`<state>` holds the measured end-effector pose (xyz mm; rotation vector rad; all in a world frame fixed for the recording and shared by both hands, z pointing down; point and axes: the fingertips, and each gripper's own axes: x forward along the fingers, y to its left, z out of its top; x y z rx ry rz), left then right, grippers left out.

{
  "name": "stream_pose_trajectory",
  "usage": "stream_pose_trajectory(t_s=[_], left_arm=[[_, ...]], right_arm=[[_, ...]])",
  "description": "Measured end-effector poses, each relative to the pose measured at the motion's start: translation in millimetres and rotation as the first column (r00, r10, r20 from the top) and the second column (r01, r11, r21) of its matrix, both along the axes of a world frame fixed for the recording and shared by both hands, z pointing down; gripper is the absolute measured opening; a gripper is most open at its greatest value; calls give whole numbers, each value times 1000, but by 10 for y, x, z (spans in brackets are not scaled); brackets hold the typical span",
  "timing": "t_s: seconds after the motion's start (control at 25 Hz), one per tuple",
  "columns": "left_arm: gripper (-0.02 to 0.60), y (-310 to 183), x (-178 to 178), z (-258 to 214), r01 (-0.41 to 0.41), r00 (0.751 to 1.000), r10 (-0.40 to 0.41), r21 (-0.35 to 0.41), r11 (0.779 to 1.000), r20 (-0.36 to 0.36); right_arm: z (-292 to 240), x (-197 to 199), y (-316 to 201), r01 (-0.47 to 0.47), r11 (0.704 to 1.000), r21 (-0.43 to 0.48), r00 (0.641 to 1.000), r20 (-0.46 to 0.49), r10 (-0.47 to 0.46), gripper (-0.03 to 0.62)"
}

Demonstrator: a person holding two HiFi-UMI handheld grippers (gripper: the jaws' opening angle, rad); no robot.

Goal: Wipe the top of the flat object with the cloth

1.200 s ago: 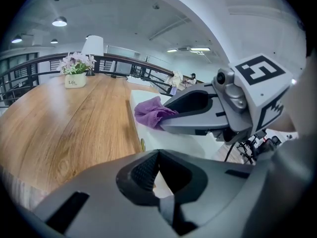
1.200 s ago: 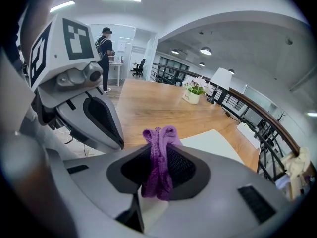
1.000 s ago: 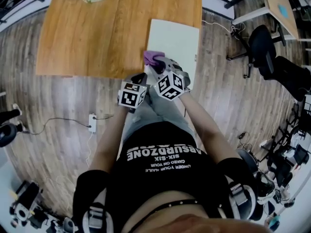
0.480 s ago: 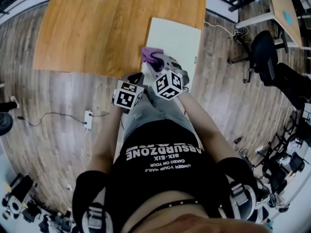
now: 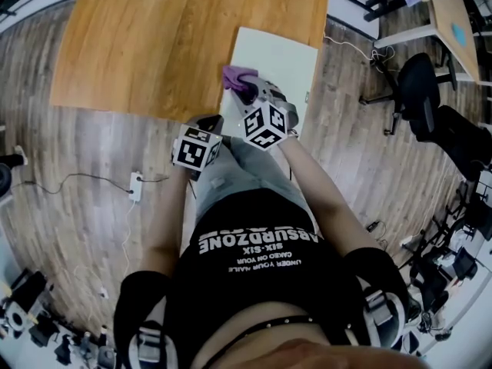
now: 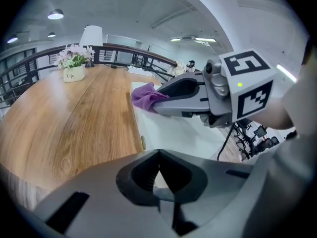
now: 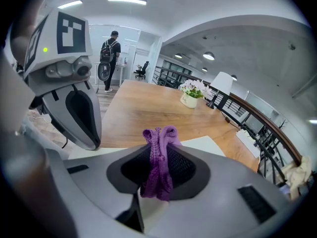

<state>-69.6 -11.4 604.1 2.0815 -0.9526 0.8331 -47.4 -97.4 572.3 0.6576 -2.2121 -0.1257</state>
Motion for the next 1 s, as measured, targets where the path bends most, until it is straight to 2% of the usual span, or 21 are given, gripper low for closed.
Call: stream_pose_trajectory(t_s=[0.28,1.0], left_arm=[[15,18,-4,8,-3,1000,3,-21,1000,12],[15,18,20,-34,4,999,-4,-15,1000,33]], right_arm=[[-1,22,-94,2,1000,-5,1000,-1,-2,104],[-10,70,-461,-22,1000,2,1000,4,22,104]])
